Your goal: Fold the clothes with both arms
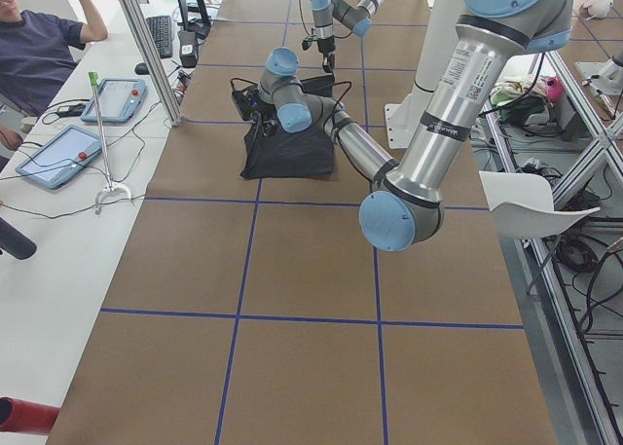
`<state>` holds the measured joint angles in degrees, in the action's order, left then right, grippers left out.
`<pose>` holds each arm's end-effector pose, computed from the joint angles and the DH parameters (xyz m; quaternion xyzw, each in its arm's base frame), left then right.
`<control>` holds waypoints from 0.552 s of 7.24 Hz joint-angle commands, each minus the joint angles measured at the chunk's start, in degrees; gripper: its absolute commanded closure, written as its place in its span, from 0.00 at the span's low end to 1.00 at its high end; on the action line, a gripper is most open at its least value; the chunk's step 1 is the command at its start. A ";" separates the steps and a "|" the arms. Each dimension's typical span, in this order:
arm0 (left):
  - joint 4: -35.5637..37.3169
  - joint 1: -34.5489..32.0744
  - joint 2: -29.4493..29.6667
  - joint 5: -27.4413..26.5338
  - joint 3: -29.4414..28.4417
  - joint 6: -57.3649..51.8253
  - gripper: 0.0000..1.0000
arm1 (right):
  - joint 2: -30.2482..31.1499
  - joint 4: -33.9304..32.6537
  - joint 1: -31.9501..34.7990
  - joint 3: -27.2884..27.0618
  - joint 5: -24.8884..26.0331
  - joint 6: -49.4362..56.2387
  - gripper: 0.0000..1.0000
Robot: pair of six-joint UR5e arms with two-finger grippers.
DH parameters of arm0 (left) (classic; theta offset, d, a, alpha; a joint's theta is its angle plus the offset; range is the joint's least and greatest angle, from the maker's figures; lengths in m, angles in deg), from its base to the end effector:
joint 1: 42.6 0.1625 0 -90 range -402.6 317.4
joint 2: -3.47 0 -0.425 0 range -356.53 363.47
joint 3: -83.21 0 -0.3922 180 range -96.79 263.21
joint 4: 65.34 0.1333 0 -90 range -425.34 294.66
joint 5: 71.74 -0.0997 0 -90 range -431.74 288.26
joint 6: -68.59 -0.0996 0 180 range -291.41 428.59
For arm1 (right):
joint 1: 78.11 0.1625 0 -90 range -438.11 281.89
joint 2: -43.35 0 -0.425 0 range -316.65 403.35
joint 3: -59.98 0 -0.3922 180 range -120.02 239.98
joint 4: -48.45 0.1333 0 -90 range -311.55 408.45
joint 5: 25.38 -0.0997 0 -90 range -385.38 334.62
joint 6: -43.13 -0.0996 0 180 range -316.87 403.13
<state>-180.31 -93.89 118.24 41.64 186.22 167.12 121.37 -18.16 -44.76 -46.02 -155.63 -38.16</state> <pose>0.3114 -0.5385 0.2613 0.0248 0.5378 -0.3255 0.7773 -0.4267 -0.3634 0.3638 -0.1434 -0.4911 0.0349 0.8585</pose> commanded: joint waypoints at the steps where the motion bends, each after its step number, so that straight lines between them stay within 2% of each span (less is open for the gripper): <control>1: 0.00 -0.04 -0.16 0.00 0.00 0.00 0.00 | -0.06 0.08 -8.26 -5.60 -6.39 -3.32 1.00; 3: 0.00 0.13 -1.30 0.00 0.00 0.00 0.00 | -0.77 0.43 -17.49 -10.52 -6.77 -10.52 1.00; 4: 0.00 0.14 -1.39 0.00 -0.09 0.09 0.00 | -0.68 0.43 -19.97 -11.93 -6.77 -11.60 1.00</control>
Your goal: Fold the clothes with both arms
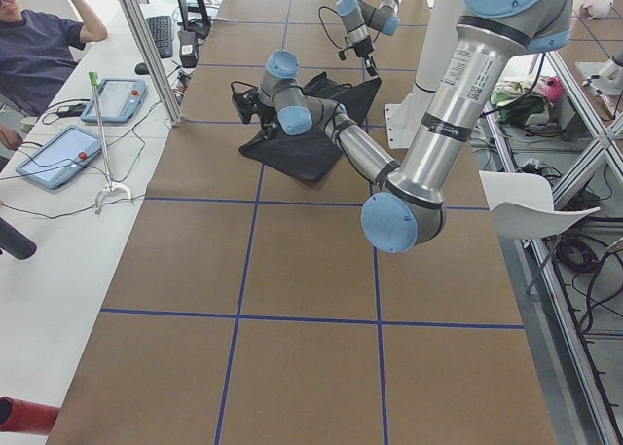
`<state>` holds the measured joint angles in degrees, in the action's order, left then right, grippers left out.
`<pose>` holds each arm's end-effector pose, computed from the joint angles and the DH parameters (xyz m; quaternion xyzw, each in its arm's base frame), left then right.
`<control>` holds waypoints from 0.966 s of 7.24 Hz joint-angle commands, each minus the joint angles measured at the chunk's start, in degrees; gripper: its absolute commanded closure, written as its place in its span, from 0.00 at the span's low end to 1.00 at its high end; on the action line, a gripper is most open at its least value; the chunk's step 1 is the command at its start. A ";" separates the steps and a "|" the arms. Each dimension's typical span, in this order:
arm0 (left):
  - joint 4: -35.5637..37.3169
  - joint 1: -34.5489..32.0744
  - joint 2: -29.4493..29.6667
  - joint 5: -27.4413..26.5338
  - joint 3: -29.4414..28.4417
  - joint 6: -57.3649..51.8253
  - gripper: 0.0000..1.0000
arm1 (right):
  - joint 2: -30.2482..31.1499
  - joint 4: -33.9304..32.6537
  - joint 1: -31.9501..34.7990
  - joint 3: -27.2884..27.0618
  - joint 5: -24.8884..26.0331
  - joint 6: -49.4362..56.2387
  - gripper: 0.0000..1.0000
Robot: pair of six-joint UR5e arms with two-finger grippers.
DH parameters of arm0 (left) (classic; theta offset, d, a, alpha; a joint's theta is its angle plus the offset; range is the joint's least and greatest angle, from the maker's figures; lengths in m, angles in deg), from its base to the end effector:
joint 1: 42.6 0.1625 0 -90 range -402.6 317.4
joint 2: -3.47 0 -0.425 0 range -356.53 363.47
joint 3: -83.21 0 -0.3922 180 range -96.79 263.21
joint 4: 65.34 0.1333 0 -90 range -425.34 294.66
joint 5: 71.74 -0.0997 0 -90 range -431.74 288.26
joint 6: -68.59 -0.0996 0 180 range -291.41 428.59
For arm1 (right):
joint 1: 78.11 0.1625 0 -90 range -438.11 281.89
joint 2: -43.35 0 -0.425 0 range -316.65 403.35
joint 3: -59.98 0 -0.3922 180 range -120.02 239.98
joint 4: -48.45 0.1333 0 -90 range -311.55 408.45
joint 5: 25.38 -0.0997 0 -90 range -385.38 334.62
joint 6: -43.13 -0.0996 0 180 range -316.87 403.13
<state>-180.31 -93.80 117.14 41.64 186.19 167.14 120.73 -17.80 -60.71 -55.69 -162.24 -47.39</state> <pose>0.3111 -0.5366 0.2734 0.0203 0.5305 -0.3289 0.7810 -0.4662 -0.2096 0.2781 -0.2677 -0.5177 -0.0799 0.8086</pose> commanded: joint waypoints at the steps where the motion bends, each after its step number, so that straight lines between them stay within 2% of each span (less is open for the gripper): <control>1: -0.09 0.13 -0.38 0.00 -0.33 0.07 0.00 | -0.22 -0.02 -4.48 -2.02 -1.30 -2.46 0.53; 2: -0.17 0.48 -0.38 0.00 -0.85 -0.02 0.00 | -0.04 0.15 -3.71 -2.01 -0.70 -2.46 0.01; 3: -0.52 0.66 -0.90 -0.09 -0.68 -0.11 0.00 | -0.04 0.15 -0.91 -2.19 -0.69 -2.46 0.00; 5: -0.26 3.28 -0.99 0.00 0.19 -0.02 0.00 | -0.04 0.15 8.73 -2.54 -0.69 -2.38 0.00; 7: -0.44 10.47 -4.14 -0.61 0.37 0.59 0.00 | -0.13 0.24 18.76 -2.63 -0.08 -1.59 0.00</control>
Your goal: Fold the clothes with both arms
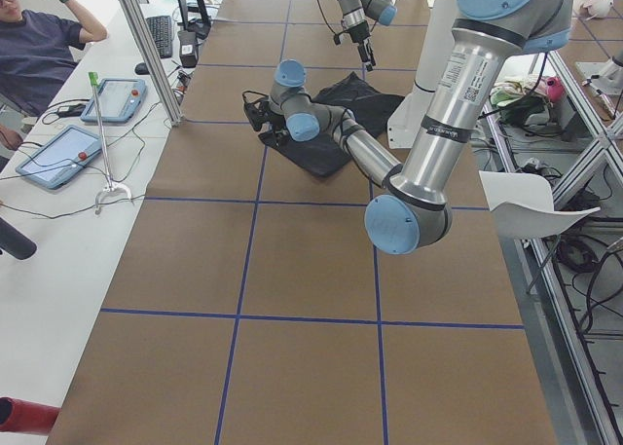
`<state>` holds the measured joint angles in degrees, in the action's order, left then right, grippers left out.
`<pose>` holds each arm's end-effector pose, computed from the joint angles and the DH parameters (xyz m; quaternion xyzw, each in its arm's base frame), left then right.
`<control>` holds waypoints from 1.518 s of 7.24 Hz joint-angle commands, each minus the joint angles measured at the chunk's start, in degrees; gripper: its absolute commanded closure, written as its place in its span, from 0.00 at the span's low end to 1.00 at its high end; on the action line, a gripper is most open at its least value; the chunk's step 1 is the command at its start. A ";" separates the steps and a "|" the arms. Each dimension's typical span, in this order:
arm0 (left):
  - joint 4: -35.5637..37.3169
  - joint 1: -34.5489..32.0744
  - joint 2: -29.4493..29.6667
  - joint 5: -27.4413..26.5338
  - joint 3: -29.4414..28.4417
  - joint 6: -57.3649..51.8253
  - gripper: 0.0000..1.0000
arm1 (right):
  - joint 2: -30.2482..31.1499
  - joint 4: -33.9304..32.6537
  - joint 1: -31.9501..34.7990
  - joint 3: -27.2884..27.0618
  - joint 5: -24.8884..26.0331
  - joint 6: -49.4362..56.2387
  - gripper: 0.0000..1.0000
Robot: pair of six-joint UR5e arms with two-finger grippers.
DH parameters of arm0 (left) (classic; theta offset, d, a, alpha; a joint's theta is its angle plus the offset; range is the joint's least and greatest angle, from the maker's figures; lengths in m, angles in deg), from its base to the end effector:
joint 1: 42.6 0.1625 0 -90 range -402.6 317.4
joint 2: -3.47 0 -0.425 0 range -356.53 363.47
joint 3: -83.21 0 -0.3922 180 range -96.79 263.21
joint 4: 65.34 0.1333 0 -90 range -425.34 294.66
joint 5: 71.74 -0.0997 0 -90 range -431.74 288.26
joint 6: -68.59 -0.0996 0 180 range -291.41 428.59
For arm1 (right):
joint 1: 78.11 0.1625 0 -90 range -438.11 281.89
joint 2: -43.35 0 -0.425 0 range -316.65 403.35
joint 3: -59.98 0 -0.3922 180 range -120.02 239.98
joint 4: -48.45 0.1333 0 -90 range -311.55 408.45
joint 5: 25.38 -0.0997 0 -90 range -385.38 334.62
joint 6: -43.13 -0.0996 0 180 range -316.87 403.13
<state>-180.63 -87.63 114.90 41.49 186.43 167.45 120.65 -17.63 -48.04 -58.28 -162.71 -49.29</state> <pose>0.3625 -0.4959 0.2947 -0.0139 0.5193 -0.2948 0.8020 -0.3966 -0.2990 0.2584 -0.2115 -0.5580 0.0095 0.8024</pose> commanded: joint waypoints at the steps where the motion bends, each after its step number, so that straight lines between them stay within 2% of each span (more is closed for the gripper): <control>1: -0.73 8.86 -4.79 -3.69 0.66 0.37 0.00 | -0.22 0.07 8.22 0.22 1.97 0.31 0.00; 2: -4.21 11.08 -8.38 -4.59 2.32 0.55 0.00 | -0.22 0.07 8.59 0.40 4.33 0.31 0.00; 3: -9.64 11.19 -11.90 -4.25 2.77 1.42 0.00 | -0.83 0.07 8.51 0.49 5.05 0.31 0.00; 4: -11.78 11.19 -13.94 -4.16 3.47 2.21 0.00 | -1.54 -0.02 8.51 0.40 4.97 0.22 0.00; 11: -11.81 16.20 -12.11 -5.66 0.31 4.76 0.00 | -1.37 -0.28 7.89 0.49 5.06 0.04 0.00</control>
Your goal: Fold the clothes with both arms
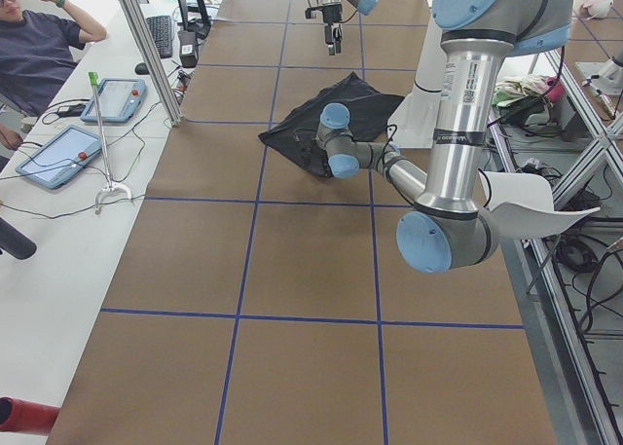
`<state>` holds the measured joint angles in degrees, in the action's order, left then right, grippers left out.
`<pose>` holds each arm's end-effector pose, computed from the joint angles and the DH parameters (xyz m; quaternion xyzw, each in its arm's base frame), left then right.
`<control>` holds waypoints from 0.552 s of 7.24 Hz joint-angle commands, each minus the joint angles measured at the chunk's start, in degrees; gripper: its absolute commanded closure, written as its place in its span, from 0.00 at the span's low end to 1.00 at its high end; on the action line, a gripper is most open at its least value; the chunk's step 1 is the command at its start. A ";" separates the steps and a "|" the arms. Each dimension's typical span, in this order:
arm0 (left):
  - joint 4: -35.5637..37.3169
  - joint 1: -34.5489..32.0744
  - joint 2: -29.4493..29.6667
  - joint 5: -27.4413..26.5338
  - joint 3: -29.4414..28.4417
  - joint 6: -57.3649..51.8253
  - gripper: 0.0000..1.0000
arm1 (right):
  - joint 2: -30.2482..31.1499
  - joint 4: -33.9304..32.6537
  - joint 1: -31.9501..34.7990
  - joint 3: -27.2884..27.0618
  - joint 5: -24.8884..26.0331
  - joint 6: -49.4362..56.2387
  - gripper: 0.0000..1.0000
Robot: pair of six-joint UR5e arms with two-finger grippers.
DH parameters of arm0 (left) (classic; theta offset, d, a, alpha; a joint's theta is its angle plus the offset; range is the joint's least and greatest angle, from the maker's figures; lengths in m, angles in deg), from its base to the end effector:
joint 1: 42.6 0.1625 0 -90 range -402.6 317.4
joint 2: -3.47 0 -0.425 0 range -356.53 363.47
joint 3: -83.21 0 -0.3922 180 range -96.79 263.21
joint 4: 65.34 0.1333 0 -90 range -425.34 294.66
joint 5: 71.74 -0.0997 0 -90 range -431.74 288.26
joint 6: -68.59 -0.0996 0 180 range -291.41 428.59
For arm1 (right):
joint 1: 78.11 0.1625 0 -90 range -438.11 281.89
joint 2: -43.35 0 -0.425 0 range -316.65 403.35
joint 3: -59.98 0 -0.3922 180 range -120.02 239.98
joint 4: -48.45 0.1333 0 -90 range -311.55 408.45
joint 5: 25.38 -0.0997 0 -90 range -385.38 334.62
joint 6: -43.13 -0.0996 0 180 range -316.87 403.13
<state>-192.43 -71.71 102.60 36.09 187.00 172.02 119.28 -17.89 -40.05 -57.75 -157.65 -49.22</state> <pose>0.4398 -0.3626 0.3904 -0.0656 0.5077 -0.2381 0.8254 -0.3561 -0.3630 0.2533 -0.1341 -0.5730 0.0880 0.8037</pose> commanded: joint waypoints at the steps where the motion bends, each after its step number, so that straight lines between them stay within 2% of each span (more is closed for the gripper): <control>1: 0.00 0.28 0.36 -0.25 -1.04 0.19 0.01 | 0.01 -0.02 -0.09 -0.04 -0.09 -0.02 0.00; 3: -0.09 0.28 0.36 -0.08 -2.71 0.02 0.01 | 0.01 -0.02 -0.09 0.05 0.00 -0.02 0.00; 4: -0.09 0.28 0.45 -0.08 -2.72 0.19 0.08 | 0.01 -0.02 -0.09 0.05 -0.09 -0.02 0.00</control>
<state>-192.49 -71.44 102.97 35.97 184.74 172.12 119.28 -17.91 -40.14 -57.74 -157.68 -49.24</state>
